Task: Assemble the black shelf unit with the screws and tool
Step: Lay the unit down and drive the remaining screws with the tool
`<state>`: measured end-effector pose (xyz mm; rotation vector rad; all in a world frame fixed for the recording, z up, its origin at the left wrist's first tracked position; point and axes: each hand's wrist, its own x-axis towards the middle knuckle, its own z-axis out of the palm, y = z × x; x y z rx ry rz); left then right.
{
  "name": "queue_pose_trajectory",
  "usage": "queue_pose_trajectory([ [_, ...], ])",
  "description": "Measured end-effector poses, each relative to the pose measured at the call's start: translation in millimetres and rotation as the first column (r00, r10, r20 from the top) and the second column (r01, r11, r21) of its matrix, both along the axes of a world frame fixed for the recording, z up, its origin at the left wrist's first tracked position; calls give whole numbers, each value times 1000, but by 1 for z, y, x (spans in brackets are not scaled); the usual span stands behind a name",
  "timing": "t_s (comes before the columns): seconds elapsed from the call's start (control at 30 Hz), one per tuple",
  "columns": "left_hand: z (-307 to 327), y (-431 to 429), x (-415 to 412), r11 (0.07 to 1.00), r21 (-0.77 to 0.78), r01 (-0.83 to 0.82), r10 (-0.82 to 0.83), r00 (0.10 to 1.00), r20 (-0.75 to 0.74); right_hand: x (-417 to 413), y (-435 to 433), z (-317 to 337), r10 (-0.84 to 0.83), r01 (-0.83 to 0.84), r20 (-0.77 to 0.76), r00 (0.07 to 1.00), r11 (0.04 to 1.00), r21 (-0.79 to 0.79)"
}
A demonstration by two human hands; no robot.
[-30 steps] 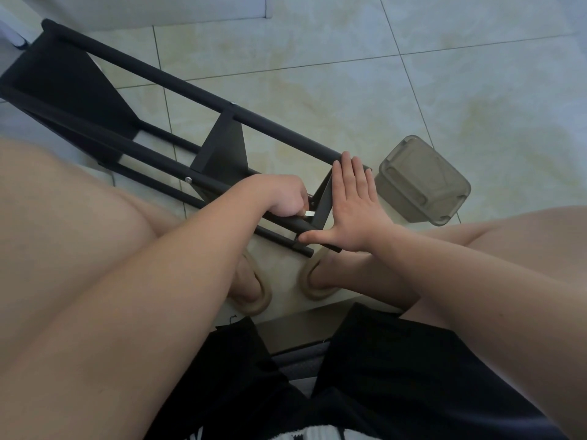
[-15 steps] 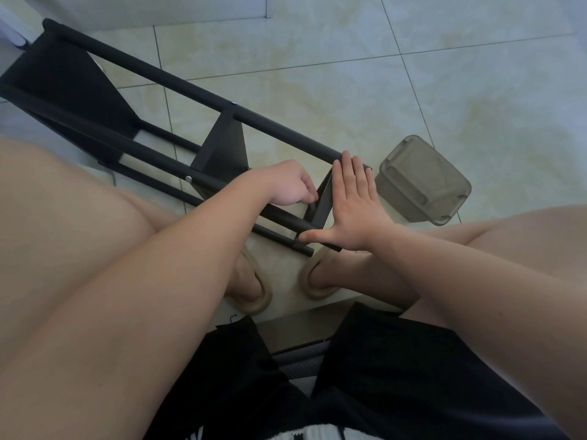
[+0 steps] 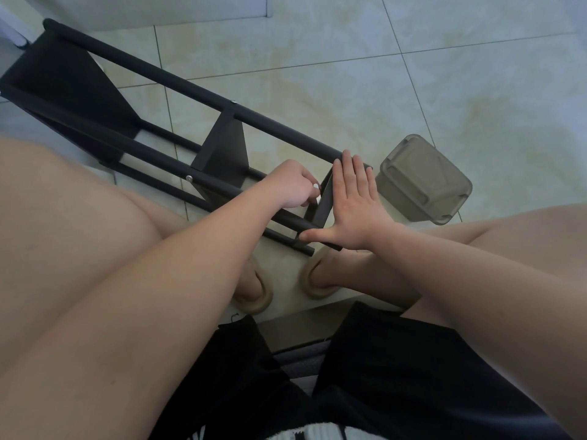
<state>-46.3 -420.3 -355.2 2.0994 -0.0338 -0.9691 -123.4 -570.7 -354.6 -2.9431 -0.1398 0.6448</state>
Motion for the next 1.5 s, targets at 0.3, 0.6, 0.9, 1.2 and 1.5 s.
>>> queue_pose_trajectory([
  [0.3,-4,-1,0,1000,-15,-6,6,1000,-18,0,0,0,5,-5,-1,1000,1000,-7],
  [0.6,-4,1,1,998,-13,61,-61,998,-14,0,0,0,1,-1,1,1000,1000,-4],
  [0.9,-8,1,4,999,0,51,-51,998,-37,0,1,0,2,-2,1,1000,1000,-4],
  [1.2,-8,1,3,996,13,89,-88,995,-39,1,0,-1,0,0,1,1000,1000,-9],
  [1.5,-6,2,6,998,-16,57,-59,994,-91,0,1,1,-1,1,-7,1000,1000,1],
])
